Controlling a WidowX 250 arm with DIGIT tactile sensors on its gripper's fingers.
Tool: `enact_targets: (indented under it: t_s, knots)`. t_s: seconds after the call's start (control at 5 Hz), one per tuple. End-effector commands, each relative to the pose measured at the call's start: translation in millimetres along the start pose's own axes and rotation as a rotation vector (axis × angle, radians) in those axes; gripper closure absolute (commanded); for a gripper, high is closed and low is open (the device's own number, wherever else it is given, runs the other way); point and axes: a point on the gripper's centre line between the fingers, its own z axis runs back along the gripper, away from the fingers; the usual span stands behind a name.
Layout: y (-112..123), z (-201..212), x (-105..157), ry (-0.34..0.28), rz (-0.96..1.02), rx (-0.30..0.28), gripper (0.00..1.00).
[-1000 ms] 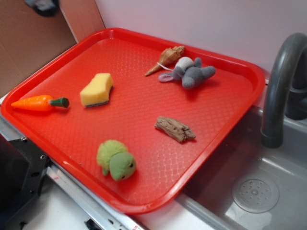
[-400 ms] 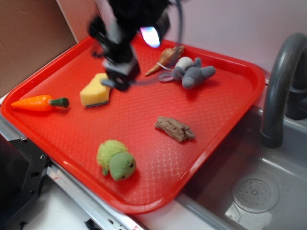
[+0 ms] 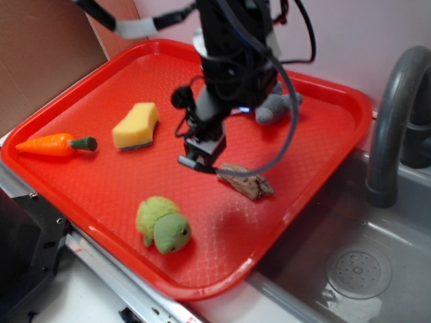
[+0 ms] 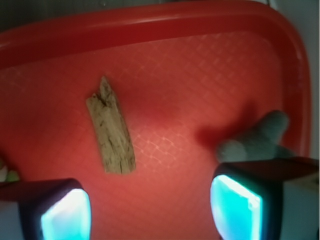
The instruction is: Grab the wood chip.
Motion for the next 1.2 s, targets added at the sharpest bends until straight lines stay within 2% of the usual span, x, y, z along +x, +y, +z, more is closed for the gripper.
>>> enact_targets:
  t_s: [0.0,0.4,0.6,0.8,1.0]
  knots:
    - [-20.0,-9.8,14.6,-0.020,-0.066,-0.004,0.00]
    - [-24.1,-32.0,23.5,0.022,-0.072,-0.012,0.00]
    - [-24.6,-38.9,23.9,-0.003,-0.046,-0.037,1.00]
    - [-17.9,-31.4,17.5,-0.019,0.068,-0.043,1.00]
    - [-0.2,-5.0,-2.0,-0.002,0.334,0.007,1.00]
